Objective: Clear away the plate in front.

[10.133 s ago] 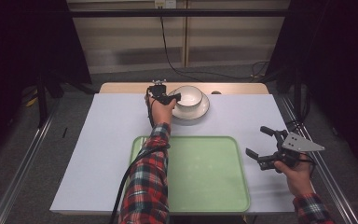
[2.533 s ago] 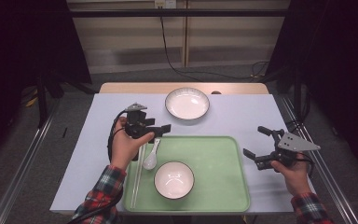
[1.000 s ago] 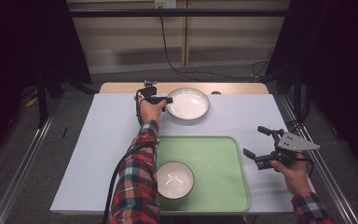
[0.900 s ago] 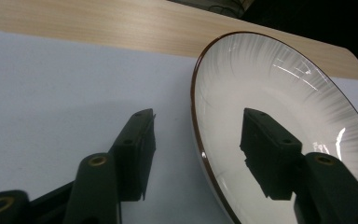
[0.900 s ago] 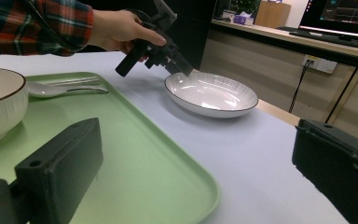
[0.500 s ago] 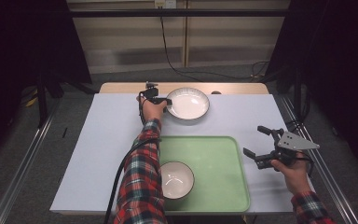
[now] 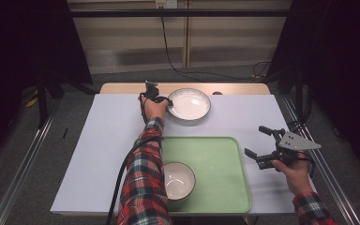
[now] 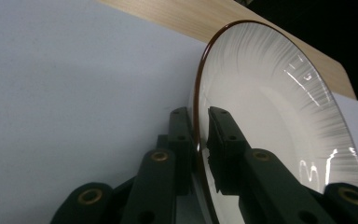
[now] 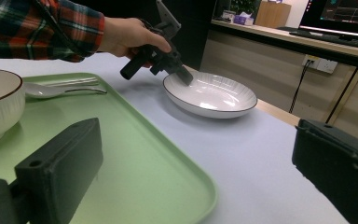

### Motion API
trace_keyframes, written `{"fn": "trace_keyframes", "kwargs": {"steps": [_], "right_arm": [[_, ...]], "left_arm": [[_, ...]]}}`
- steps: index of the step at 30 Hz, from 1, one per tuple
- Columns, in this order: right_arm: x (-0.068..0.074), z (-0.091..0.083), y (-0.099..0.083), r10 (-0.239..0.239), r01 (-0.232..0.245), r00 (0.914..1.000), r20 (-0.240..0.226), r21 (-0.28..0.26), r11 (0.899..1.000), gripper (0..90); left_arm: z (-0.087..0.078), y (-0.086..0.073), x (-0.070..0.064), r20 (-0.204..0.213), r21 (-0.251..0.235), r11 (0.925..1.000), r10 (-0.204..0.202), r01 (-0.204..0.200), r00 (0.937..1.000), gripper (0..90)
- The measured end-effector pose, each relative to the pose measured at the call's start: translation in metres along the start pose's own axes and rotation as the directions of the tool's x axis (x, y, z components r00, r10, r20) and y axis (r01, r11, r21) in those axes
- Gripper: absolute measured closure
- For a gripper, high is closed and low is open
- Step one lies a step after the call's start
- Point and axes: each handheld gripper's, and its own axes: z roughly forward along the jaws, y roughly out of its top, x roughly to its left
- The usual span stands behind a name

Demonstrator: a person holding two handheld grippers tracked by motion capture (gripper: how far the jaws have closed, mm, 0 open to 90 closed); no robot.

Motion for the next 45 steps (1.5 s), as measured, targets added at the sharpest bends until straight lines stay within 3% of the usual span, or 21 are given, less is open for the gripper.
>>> {"fn": "trace_keyframes", "kwargs": {"steps": [1,5,11,14,17,18,19,23,24,30,31,35,36,38,40,41,42,44,45], "right_arm": [[0.000,0.000,0.000,0.002,-0.002,1.0000,0.000,0.001,1.000,1.1],[0.000,0.001,0.000,0.001,-0.001,1.0000,0.002,0.005,1.000,1.1],[0.000,0.003,-0.001,0.001,-0.001,1.0000,0.002,0.005,1.000,0.8],[-0.001,0.004,-0.001,0.004,-0.004,1.0000,-0.001,0.024,1.000,0.8],[-0.002,0.006,-0.002,0.011,-0.012,0.9993,0.037,0.017,1.000,0.5],[-0.004,0.006,-0.002,-0.002,0.002,0.9999,0.016,0.030,1.000,0.5],[-0.004,0.008,-0.002,0.009,-0.010,0.9992,0.040,0.023,1.000,0.6],[-0.004,0.011,0.000,0.007,-0.008,0.9993,0.037,0.029,1.000,0.2],[-0.004,0.012,0.000,0.006,-0.008,0.9985,0.054,0.028,1.000,0.0],[-0.007,0.017,0.004,0.024,-0.026,0.9973,0.070,0.030,0.999,0.0],[-0.006,0.018,0.005,0.036,-0.039,0.9957,0.086,0.033,0.999,0.0],[-0.006,0.019,0.007,0.039,-0.041,0.9970,0.067,0.022,0.999,0.0],[-0.006,0.020,0.007,0.041,-0.043,0.9966,0.071,0.019,0.999,0.0],[-0.006,0.023,0.009,0.068,-0.070,0.9946,0.079,0.022,0.997,0.0],[-0.007,0.024,0.010,0.092,-0.094,0.9928,0.077,0.029,0.995,0.0],[-0.007,0.025,0.011,0.108,-0.110,0.9912,0.076,0.026,0.994,0.0],[-0.008,0.026,0.011,0.124,-0.126,0.9897,0.072,0.033,0.991,0.0],[-0.009,0.027,0.012,0.131,-0.134,0.9891,0.067,0.041,0.990,0.0],[-0.009,0.028,0.013,0.134,-0.138,0.9868,0.090,0.038,0.990,0.0]], "left_arm": [[-0.002,0.001,0.000,0.007,-0.002,0.9999,-0.011,0.011,0.9999,82.7],[-0.008,0.004,-0.008,-0.006,0.004,0.9991,0.042,-0.042,0.9991,83.7],[-0.013,0.008,-0.023,-0.006,-0.031,0.9954,0.090,-0.090,0.9959,84.6],[-0.015,0.012,-0.030,-0.021,-0.019,0.9899,0.140,-0.140,0.9899,84.7],[-0.019,0.015,-0.036,-0.025,0.001,0.9858,0.168,-0.168,0.9855,84.4],[-0.020,0.016,-0.037,-0.024,0.004,0.9841,0.178,-0.178,0.9838,84.2],[-0.021,0.016,-0.038,-0.021,0.013,0.9843,0.176,-0.176,0.9841,84.2],[-0.028,0.017,-0.040,-0.018,0.024,0.9753,0.220,-0.220,0.9753,83.7],[-0.030,0.017,-0.041,-0.020,0.028,0.9758,0.218,-0.217,0.9758,83.7],[-0.046,0.016,-0.050,0.025,0.038,0.9664,0.253,-0.254,0.9670,83.6],[-0.049,0.016,-0.051,0.035,0.037,0.9638,0.263,-0.264,0.9642,83.7],[-0.060,0.010,-0.060,0.073,0.044,0.9548,0.290,-0.294,0.9541,83.7],[-0.063,0.008,-0.063,0.083,0.048,0.9473,0.312,-0.317,0.9464,83.6],[-0.065,0.006,-0.066,0.090,0.056,0.9442,0.319,-0.325,0.9435,83.6],[-0.070,-0.002,-0.073,0.124,0.075,0.9314,0.346,-0.356,0.9301,83.7],[-0.071,-0.005,-0.076,0.126,0.070,0.9344,0.339,-0.349,0.9322,83.7],[-0.073,-0.007,-0.076,0.141,0.084,0.9222,0.364,-0.378,0.9206,83.8],[-0.076,-0.013,-0.080,0.152,0.080,0.9217,0.365,-0.380,0.9185,83.7],[-0.078,-0.015,-0.081,0.161,0.089,0.9135,0.380,-0.397,0.9108,83.7]]}}
